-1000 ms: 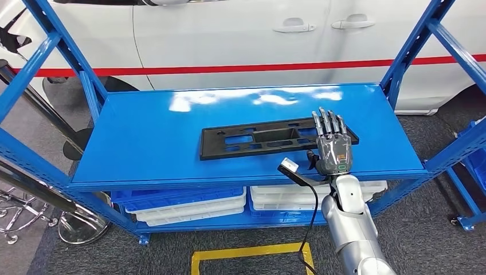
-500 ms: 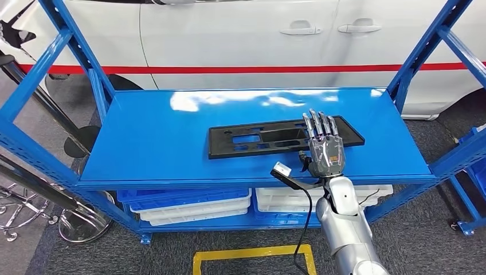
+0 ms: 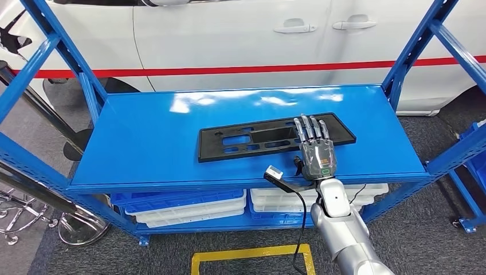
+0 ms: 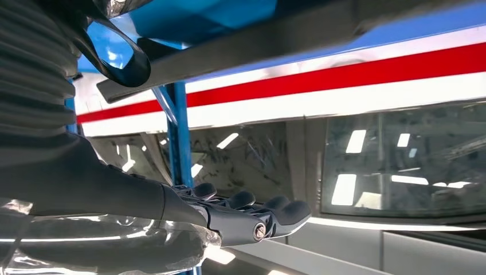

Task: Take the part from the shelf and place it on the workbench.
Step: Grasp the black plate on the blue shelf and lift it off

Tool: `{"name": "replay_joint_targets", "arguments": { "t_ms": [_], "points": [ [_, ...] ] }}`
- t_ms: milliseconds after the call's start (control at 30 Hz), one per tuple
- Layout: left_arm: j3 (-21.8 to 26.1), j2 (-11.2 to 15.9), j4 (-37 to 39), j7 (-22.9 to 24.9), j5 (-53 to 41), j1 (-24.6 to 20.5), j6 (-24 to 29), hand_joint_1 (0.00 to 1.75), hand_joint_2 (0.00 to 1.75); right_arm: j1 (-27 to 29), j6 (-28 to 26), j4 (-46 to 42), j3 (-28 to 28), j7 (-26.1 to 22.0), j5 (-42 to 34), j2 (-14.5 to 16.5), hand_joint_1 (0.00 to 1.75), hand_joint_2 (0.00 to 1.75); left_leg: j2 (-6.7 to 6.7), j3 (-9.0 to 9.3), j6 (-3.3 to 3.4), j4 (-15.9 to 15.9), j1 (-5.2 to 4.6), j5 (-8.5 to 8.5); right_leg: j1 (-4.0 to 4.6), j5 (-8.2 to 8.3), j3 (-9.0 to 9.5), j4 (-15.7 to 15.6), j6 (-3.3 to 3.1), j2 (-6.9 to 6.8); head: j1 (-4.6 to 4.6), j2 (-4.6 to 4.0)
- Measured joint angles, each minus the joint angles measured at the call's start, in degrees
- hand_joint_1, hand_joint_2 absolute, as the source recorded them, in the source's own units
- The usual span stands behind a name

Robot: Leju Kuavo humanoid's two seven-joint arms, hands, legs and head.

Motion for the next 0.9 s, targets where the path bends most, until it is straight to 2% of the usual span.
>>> {"name": "replay_joint_targets", "arguments": {
  "t_ms": [33,67,133,200,233,300,333,367,400,467,533,633,700,733,800,833,867,900],
  "points": [
    [0.0,0.0,0.0,0.0,0.0,-0.04,0.03,0.0,0.0,-0.03,0.0,0.15,0.37,0.03,0.01,-0.16,0.0,1.75,-0.01,1.05,0.29,-2.27,-0.12,0.54,0.09,-0.02,-0.03,0.02,0.26,-0.01,0.01,-0.01],
    [0.0,0.0,0.0,0.0,0.0,-0.03,0.07,0.0,0.0,-0.05,0.0,0.28,0.63,0.04,0.01,-0.28,0.0,1.75,-0.03,1.47,0.53,-3.24,-0.25,0.48,0.15,0.0,-0.09,0.01,0.55,-0.02,0.01,-0.01],
    [0.01,0.01,0.0,-0.02,0.02,0.08,0.11,0.0,0.0,-0.07,0.0,0.47,0.99,0.04,0.01,-0.42,0.0,1.75,-0.01,1.62,1.13,-3.69,-0.21,0.65,0.16,0.04,-0.09,-0.14,1.2,-0.05,0.01,-0.01],
    [0.02,0.02,0.0,-0.12,0.04,0.11,0.25,0.0,0.0,-0.14,-0.01,0.52,1.23,0.03,-0.01,-0.63,0.0,1.75,0.05,1.92,1.91,-4.34,0.01,1.05,0.06,-1.21,-0.66,1.44,1.76,-0.07,0.02,-0.01],
    [0.02,0.02,0.0,-0.2,0.04,0.07,0.34,0.0,0.0,-0.18,-0.01,0.55,1.36,0.01,-0.01,-0.74,0.0,1.75,0.09,2.05,2.25,-4.58,0.11,1.19,0.0,-2.64,-1.68,3.76,1.96,-0.07,0.03,-0.01],
    [0.02,0.02,0.0,-0.33,0.05,0.02,0.5,0.0,0.0,-0.08,0.0,0.71,1.59,-0.07,-0.01,-0.87,0.0,1.75,0.11,2.05,2.58,-4.62,0.01,1.19,-0.1,-6.02,-5.05,10.85,2.24,-0.07,0.03,-0.01],
    [0.03,0.02,0.0,-0.36,0.06,0.05,0.55,0.0,0.0,0.07,0.0,0.83,1.67,-0.1,-0.01,-0.92,0.0,1.75,0.1,2.05,2.62,-4.57,-0.01,1.16,-0.12,-6.92,-6.55,13.79,2.34,-0.07,0.03,-0.01],
    [0.03,0.02,0.0,-0.37,0.07,0.11,0.59,0.0,0.0,0.21,0.0,0.92,1.69,-0.13,-0.01,-0.98,0.0,1.75,0.07,2.05,2.62,-4.49,-0.02,1.09,-0.15,-6.76,-7.29,15.02,2.39,-0.08,0.03,-0.01],
    [0.04,0.02,0.0,-0.37,0.07,0.17,0.61,0.0,0.0,0.29,0.0,0.98,1.69,-0.13,-0.01,-1.02,0.0,1.75,0.04,2.08,2.58,-4.38,-0.02,1.0,-0.18,-5.53,-6.98,14.13,2.39,-0.09,0.03,-0.01],
    [0.05,-0.01,0.0,-0.4,0.07,0.2,0.62,0.0,0.0,0.23,0.0,1.0,1.69,-0.13,-0.01,-1.09,0.0,1.75,-0.01,2.13,2.31,-3.98,-0.01,0.65,-0.22,-1.72,-3.88,7.36,2.16,-0.11,0.03,-0.01],
    [0.07,-0.02,0.0,-0.63,0.06,0.13,0.57,0.0,0.0,0.13,0.0,0.99,1.75,-0.21,-0.01,-1.1,0.0,1.75,-0.05,1.95,1.79,-3.43,-0.23,0.26,-0.04,0.15,-1.33,1.76,1.74,-0.09,0.02,-0.01],
    [0.07,0.01,0.0,-1.52,-0.03,0.1,0.09,0.0,0.0,0.16,-0.01,0.99,1.91,-0.39,-0.01,-1.15,0.0,1.75,-0.06,1.77,1.02,-3.35,-0.39,0.05,0.07,0.17,-0.89,0.53,0.95,-0.01,0.01,-0.01],
    [0.07,0.02,0.0,-2.1,-0.15,0.14,-0.24,0.0,0.0,0.11,-0.02,0.95,1.98,-0.53,-0.02,-1.2,0.0,1.75,-0.03,1.26,0.39,-1.88,-0.25,-1.09,-0.11,0.28,-0.64,0.14,0.18,-0.03,-0.01,-0.01],
    [0.07,0.02,0.0,-2.29,-0.23,0.14,-0.32,0.0,0.0,0.09,-0.02,0.93,2.02,-0.67,-0.02,-1.2,0.0,1.75,-0.01,0.22,0.07,0.45,-0.15,-2.48,-0.22,0.31,-0.49,-0.05,-0.16,-0.06,-0.02,-0.01],
    [0.07,0.02,0.0,-2.46,-0.35,0.2,-0.41,0.0,0.0,0.14,-0.01,0.91,2.06,-0.98,-0.04,-1.2,0.0,1.75,0.02,-3.37,-0.39,7.92,0.02,-5.94,-0.13,0.18,-0.41,-0.08,-0.51,-0.11,-0.03,-0.01],
    [0.07,0.02,0.0,-2.49,-0.4,0.28,-0.42,0.0,0.0,0.19,-0.01,0.91,2.06,-1.1,-0.04,-1.2,0.0,1.75,0.03,-5.12,-0.52,11.2,0.09,-6.94,-0.07,0.12,-0.37,-0.07,-0.57,-0.11,-0.03,-0.01],
    [0.07,0.02,0.0,-2.49,-0.44,0.38,-0.43,0.0,0.0,0.22,0.0,0.91,2.06,-1.18,-0.05,-1.2,0.0,1.75,0.03,-6.07,-0.55,12.74,0.1,-6.89,-0.02,0.04,-0.29,-0.06,-0.59,-0.1,-0.03,-0.01],
    [0.07,0.02,0.0,-2.49,-0.48,0.46,-0.43,0.0,0.0,0.24,-0.01,0.91,2.06,-1.26,-0.07,-1.19,0.0,1.75,0.03,-5.9,-0.46,11.98,0.1,-5.68,0.01,-0.07,-0.13,-0.05,-0.57,-0.07,-0.03,-0.01]
  ]
}}
